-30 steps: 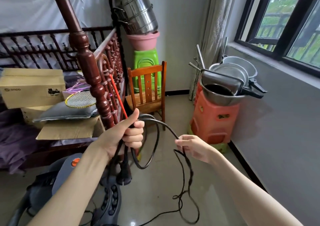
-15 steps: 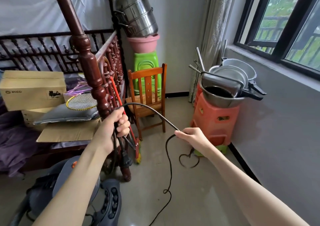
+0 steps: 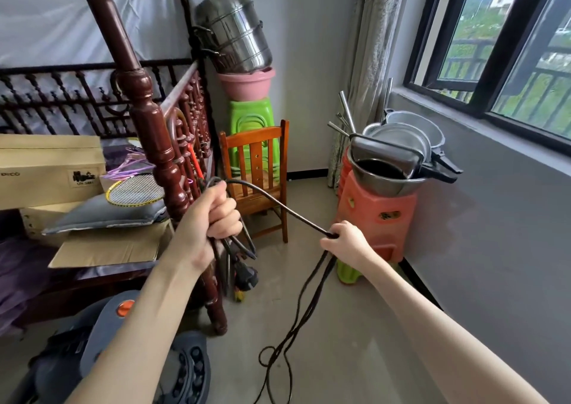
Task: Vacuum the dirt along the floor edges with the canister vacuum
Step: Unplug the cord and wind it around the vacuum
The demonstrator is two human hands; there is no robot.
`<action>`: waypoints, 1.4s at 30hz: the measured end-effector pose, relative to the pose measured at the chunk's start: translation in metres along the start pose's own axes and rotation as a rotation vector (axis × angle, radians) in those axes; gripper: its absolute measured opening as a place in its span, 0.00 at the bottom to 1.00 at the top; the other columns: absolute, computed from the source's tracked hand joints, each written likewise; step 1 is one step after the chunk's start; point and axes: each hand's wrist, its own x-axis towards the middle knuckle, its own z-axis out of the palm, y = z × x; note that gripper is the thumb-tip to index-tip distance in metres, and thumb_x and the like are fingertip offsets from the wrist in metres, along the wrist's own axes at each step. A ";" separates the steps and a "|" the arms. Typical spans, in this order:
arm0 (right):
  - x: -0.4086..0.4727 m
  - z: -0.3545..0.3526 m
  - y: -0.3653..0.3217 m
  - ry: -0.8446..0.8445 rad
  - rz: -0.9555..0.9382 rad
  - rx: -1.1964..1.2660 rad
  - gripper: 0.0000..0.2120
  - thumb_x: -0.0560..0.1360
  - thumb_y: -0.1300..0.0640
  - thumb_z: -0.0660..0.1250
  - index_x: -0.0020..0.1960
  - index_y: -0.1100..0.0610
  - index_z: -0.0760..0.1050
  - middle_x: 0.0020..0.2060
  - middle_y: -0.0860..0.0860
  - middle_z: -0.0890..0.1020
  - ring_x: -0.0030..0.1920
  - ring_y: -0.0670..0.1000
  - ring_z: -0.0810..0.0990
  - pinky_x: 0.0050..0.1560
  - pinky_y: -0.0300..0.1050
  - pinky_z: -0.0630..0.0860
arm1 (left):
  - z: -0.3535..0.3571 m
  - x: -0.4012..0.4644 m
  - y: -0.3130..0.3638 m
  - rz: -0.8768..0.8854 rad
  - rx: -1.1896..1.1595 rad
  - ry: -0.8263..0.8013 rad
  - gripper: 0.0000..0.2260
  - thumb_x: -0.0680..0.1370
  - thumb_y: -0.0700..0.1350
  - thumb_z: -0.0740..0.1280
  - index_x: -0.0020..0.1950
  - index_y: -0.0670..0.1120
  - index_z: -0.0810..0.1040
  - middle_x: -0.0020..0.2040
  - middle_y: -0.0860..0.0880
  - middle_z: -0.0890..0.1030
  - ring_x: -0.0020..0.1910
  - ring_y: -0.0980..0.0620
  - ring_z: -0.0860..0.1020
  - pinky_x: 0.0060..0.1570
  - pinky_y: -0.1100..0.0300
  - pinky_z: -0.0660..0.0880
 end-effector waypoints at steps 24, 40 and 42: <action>-0.014 -0.045 -0.050 -0.100 -0.301 0.439 0.15 0.76 0.48 0.69 0.32 0.52 0.80 0.30 0.55 0.72 0.33 0.51 0.65 0.36 0.45 0.60 | -0.016 0.015 -0.015 -0.135 0.565 0.135 0.17 0.81 0.49 0.58 0.50 0.37 0.79 0.46 0.42 0.84 0.47 0.47 0.83 0.44 0.54 0.81; -0.003 -0.040 -0.085 -0.034 -0.287 0.258 0.14 0.76 0.53 0.70 0.33 0.50 0.75 0.21 0.41 0.72 0.23 0.39 0.70 0.27 0.29 0.63 | -0.023 0.013 -0.040 -0.303 0.751 0.076 0.14 0.82 0.51 0.56 0.58 0.47 0.77 0.51 0.47 0.84 0.39 0.52 0.79 0.35 0.61 0.74; -0.004 -0.038 -0.088 -0.111 -0.277 0.369 0.16 0.77 0.51 0.68 0.32 0.53 0.76 0.20 0.42 0.70 0.23 0.42 0.67 0.29 0.31 0.63 | -0.026 0.014 -0.044 -0.306 0.814 0.073 0.15 0.82 0.52 0.55 0.62 0.48 0.75 0.54 0.49 0.82 0.40 0.53 0.78 0.36 0.62 0.75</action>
